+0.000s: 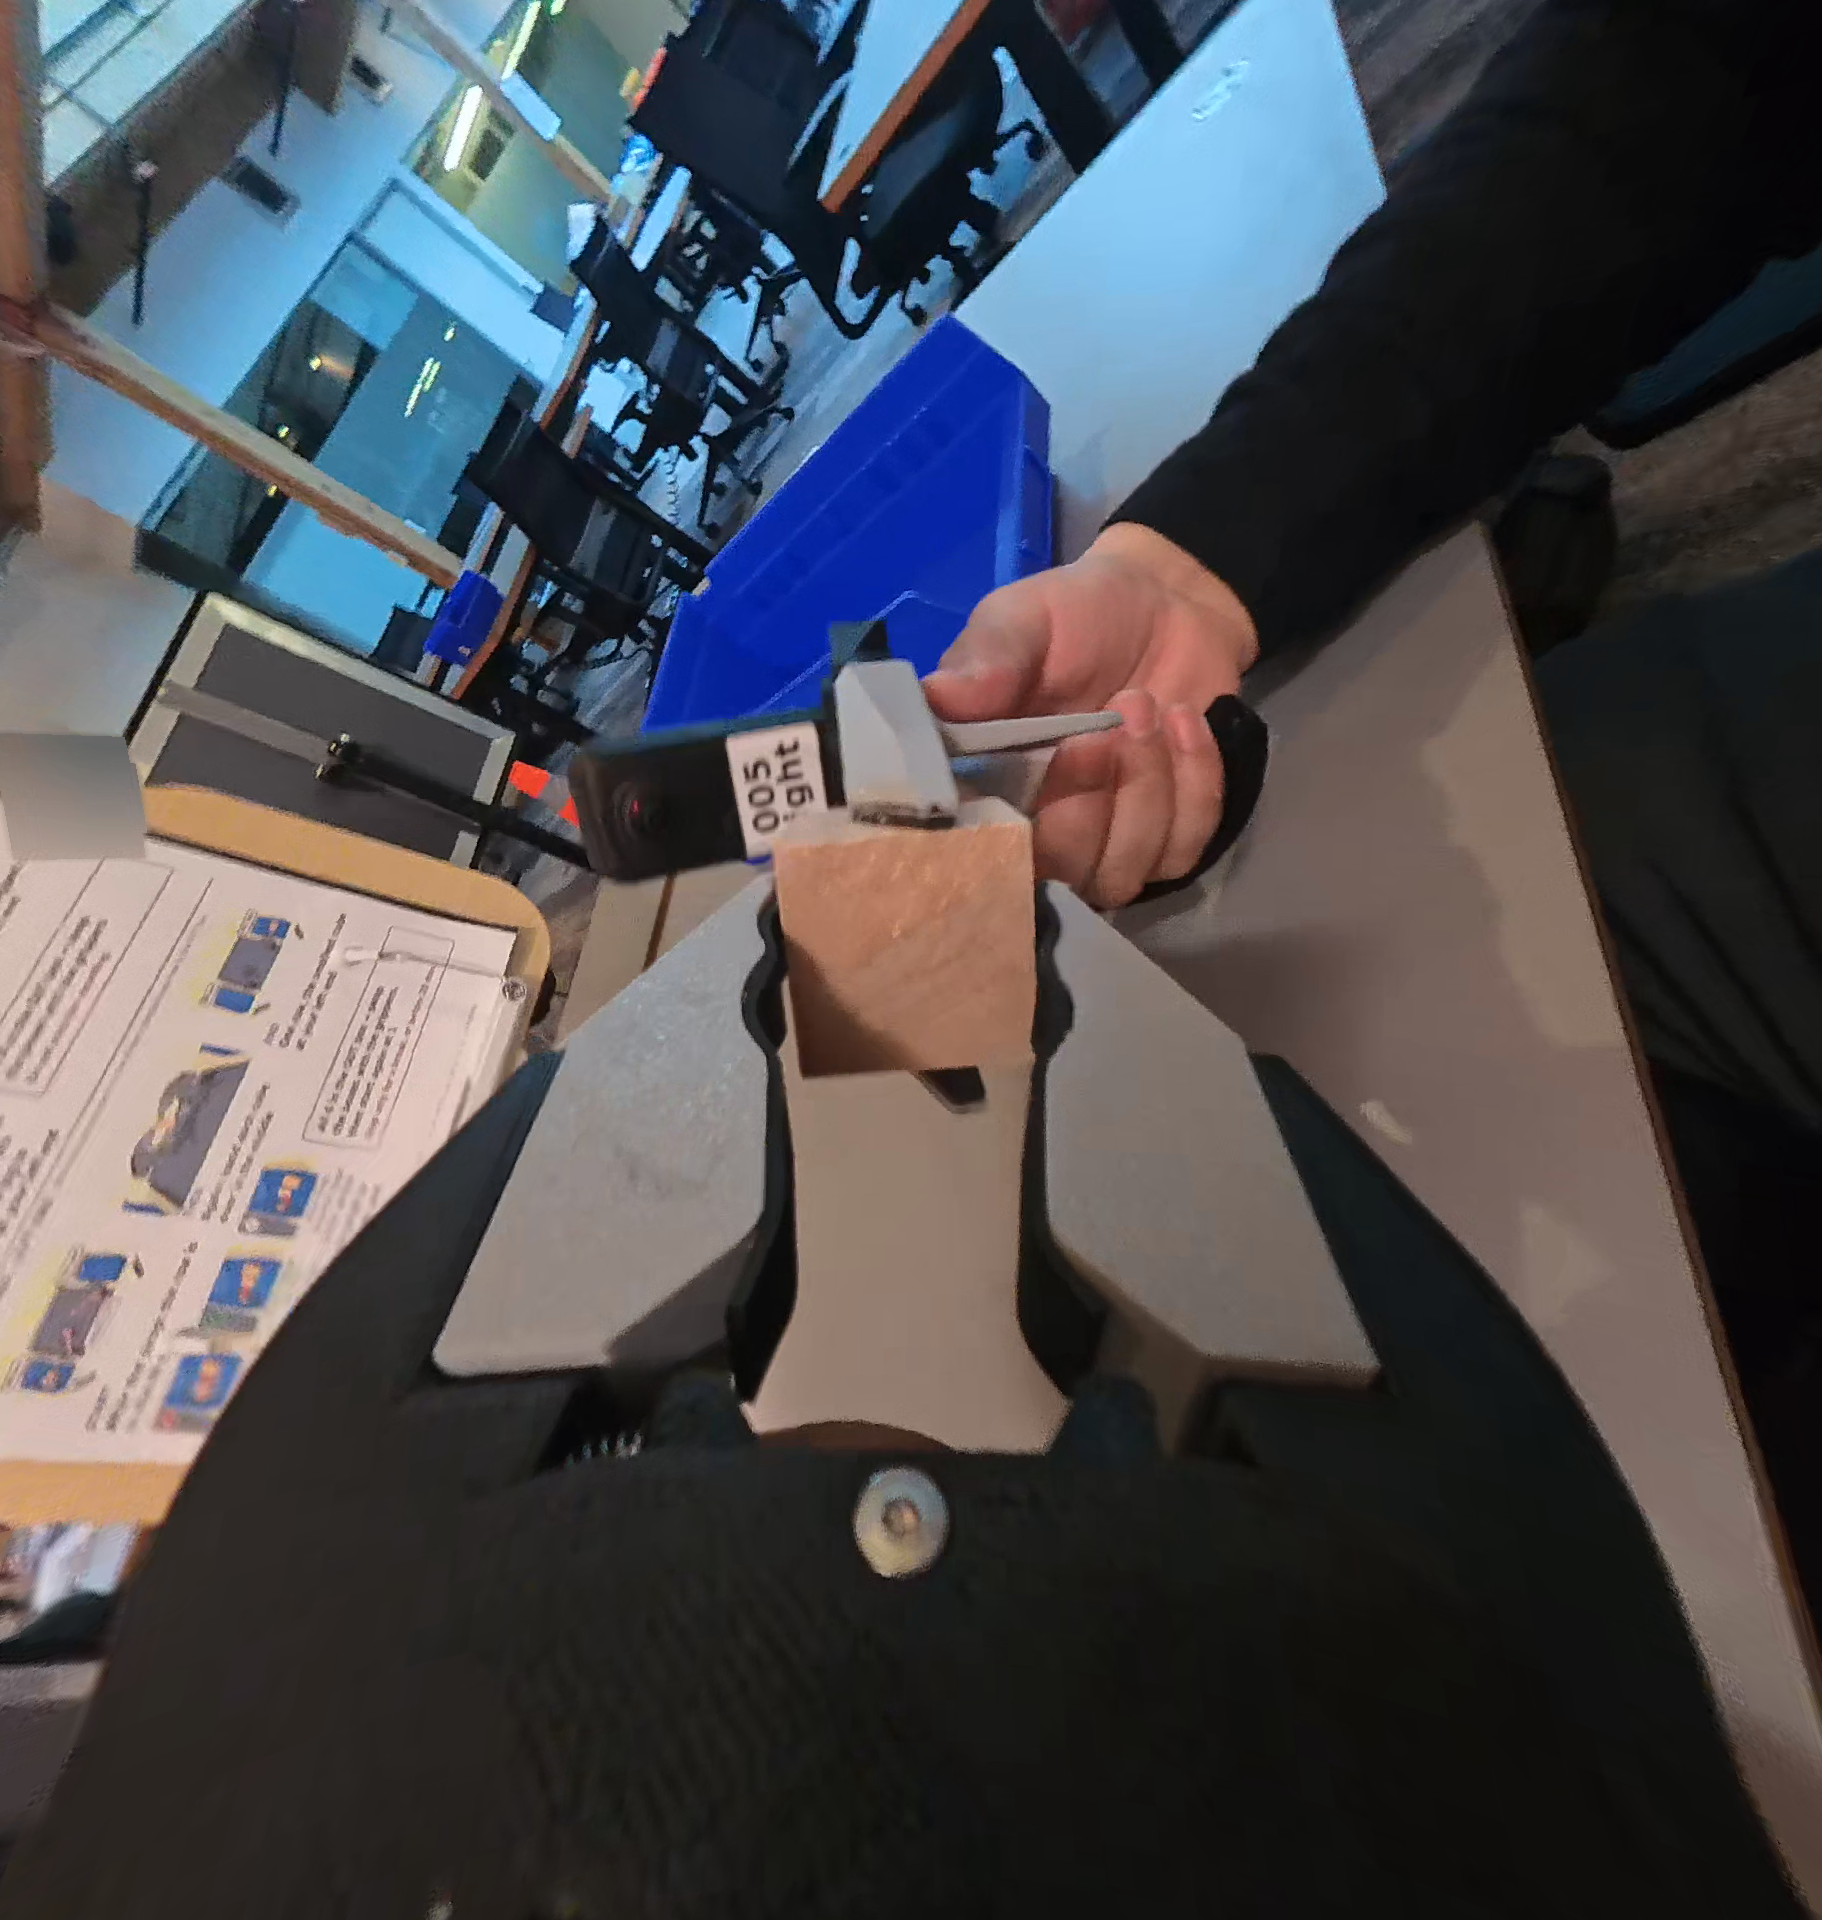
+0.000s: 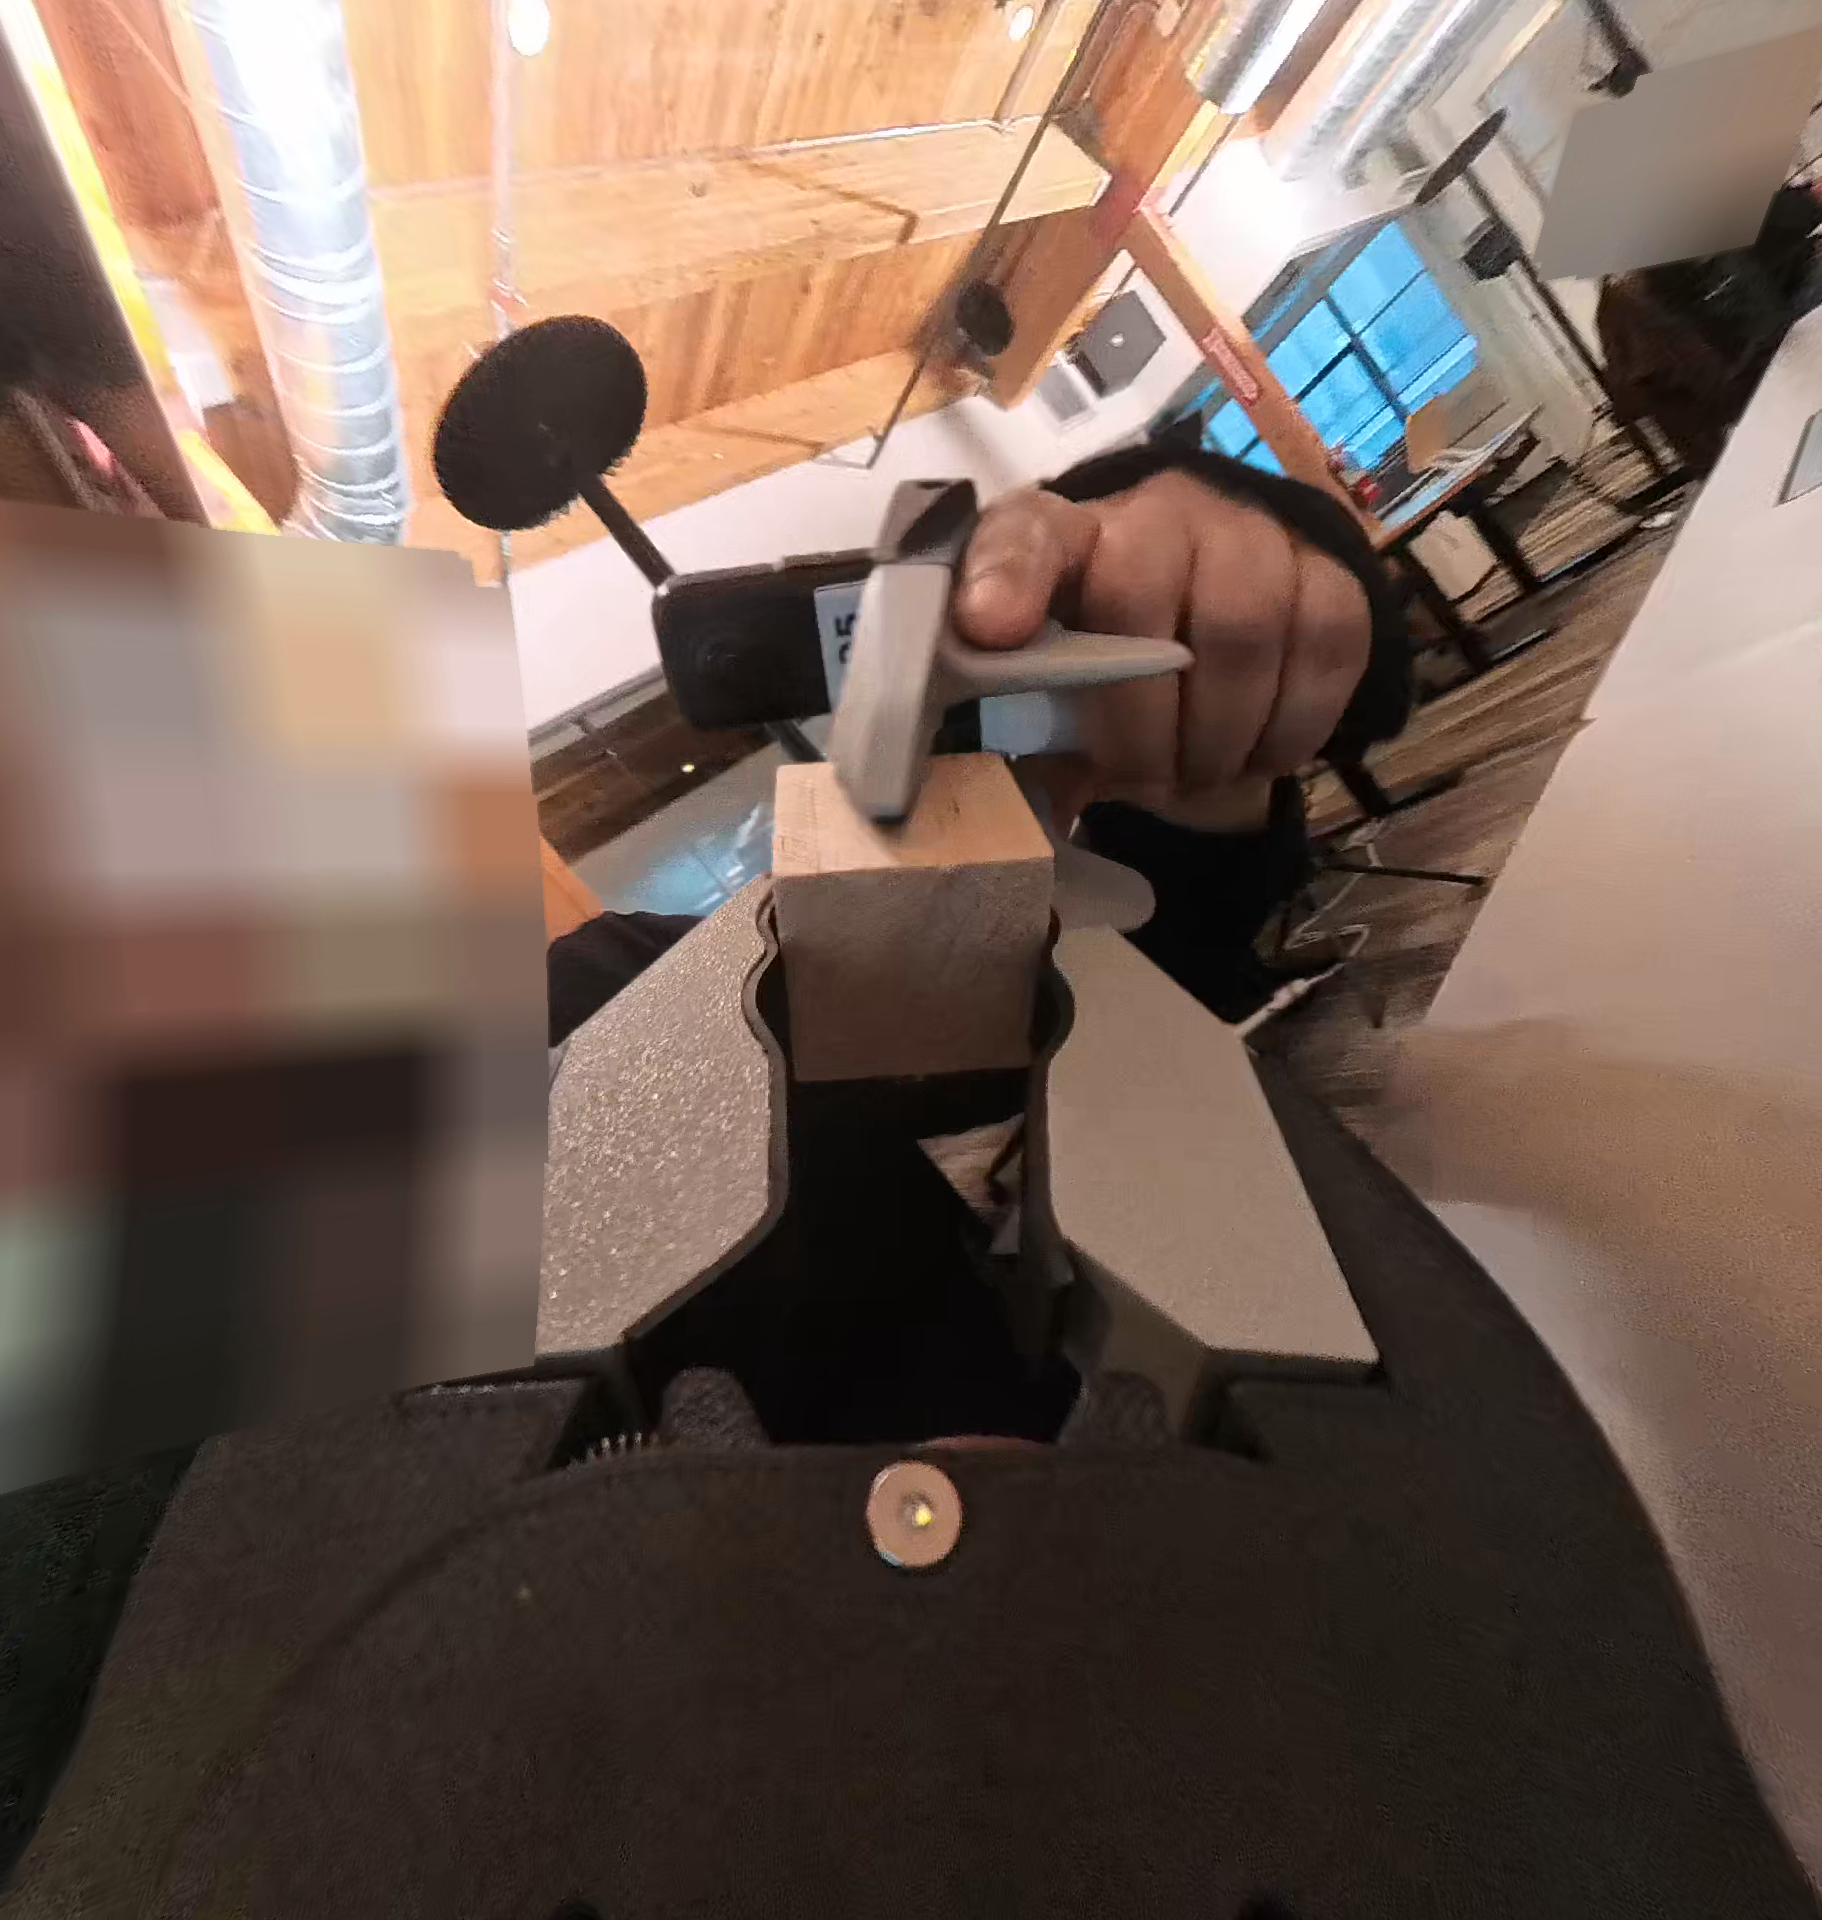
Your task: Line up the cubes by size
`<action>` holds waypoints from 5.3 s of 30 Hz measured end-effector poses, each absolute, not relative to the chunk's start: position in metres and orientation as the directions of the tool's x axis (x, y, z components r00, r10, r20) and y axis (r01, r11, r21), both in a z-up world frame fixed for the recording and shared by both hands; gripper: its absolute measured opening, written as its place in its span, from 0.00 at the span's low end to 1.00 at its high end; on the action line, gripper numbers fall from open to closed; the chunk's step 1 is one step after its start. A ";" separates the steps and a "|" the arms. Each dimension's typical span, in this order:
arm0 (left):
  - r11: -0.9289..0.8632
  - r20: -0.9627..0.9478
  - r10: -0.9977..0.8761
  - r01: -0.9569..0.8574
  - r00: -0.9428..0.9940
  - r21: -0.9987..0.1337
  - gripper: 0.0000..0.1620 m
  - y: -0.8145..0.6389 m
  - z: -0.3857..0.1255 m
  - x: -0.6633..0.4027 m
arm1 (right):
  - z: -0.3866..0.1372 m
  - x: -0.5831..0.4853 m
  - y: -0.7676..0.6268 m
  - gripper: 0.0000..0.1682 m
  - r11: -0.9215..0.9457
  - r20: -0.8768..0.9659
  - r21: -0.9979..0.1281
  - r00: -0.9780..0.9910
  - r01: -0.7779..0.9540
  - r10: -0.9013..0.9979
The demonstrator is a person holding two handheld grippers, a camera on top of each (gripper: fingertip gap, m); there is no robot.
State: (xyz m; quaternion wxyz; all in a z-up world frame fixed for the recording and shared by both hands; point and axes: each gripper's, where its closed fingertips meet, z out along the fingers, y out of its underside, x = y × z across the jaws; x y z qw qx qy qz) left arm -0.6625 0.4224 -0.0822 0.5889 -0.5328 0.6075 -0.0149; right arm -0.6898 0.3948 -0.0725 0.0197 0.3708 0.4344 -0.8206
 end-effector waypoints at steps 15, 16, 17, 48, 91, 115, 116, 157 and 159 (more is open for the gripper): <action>0.301 -0.317 -0.672 -0.145 0.670 -0.943 0.10 0.368 -0.092 -0.744 | -0.059 -0.563 0.523 0.26 0.108 0.073 -0.868 -0.091 0.485 0.993; 0.240 -0.269 -0.682 -0.140 0.680 -0.961 0.10 0.371 -0.103 -0.747 | -0.067 -0.539 0.551 0.26 0.129 0.146 -0.802 -0.019 0.583 0.989; 0.181 -0.227 -0.679 -0.140 0.698 -0.973 0.10 0.376 -0.112 -0.750 | -0.076 -0.515 0.575 0.26 0.136 0.202 -0.726 0.021 0.674 0.979; -0.075 -0.213 -0.648 -0.340 0.731 -0.938 0.24 0.401 -0.176 -0.752 | -0.239 -0.421 0.721 0.32 0.151 0.253 -0.035 -0.137 0.988 0.958; -0.830 -0.005 0.359 0.317 0.933 -0.459 0.16 0.575 -0.244 -1.063 | -0.160 -0.647 0.457 0.33 0.209 0.093 -0.901 -0.300 0.381 0.949; -0.586 0.677 -0.716 0.380 0.173 -0.716 0.16 0.464 -0.043 -0.705 | -0.068 -0.712 0.468 0.34 0.493 0.481 -0.870 0.214 -0.003 0.850; -0.595 0.681 -0.711 0.366 0.173 -0.715 0.16 0.464 -0.046 -0.701 | -0.068 -0.711 0.468 0.33 0.503 0.490 -0.864 0.217 -0.003 0.844; -0.436 0.110 -0.624 -0.227 0.774 -0.871 0.28 0.417 -0.183 -0.730 | -0.210 -0.383 0.712 0.15 0.085 0.231 0.009 -0.085 0.996 0.969; -0.442 0.074 -0.605 -0.257 0.792 -0.859 0.28 0.418 -0.188 -0.736 | -0.221 -0.384 0.713 0.15 0.107 0.187 0.027 -0.110 0.994 0.976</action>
